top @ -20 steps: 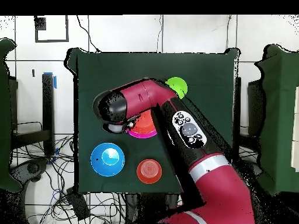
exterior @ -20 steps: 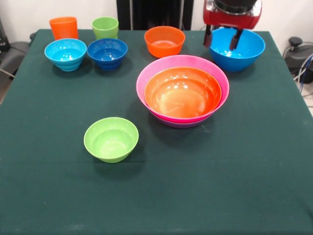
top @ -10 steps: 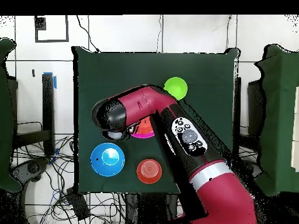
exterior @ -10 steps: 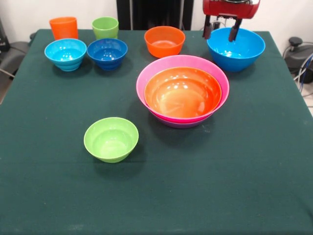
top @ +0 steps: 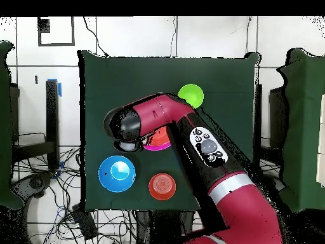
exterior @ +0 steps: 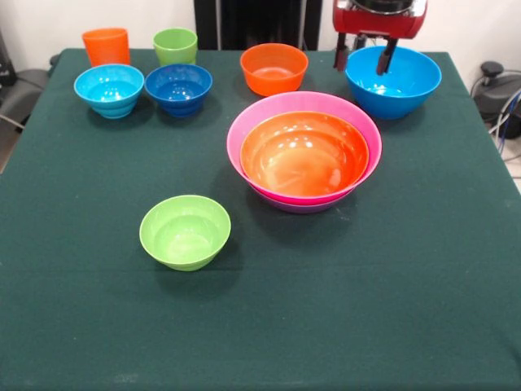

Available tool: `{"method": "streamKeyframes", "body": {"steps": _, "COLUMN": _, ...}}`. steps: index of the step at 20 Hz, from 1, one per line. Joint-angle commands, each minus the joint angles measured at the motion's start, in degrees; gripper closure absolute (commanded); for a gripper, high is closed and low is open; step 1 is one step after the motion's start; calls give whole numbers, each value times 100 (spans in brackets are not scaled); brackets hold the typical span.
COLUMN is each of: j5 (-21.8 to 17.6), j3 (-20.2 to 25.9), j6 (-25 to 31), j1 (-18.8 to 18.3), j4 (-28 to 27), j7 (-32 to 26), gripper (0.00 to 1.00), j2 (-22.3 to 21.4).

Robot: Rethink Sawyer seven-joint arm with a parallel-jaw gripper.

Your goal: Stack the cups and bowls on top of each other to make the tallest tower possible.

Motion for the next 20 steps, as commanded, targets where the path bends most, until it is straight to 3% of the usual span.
{"method": "streamKeyframes", "body": {"steps": 1, "j5": -450, "j3": -33, "j6": -112, "j1": -215, "j4": -409, "j7": -1584, "gripper": 0, "j2": 614}}
{"method": "streamKeyframes", "body": {"steps": 11, "j5": -395, "j3": 100, "j6": 792, "j1": -205, "j4": -1250, "j7": -2368, "gripper": 0, "j2": 1035}}
{"method": "streamKeyframes", "body": {"steps": 20, "j5": -423, "j3": 72, "j6": 641, "j1": -145, "j4": -1133, "j7": -2471, "gripper": 0, "j2": 827}}
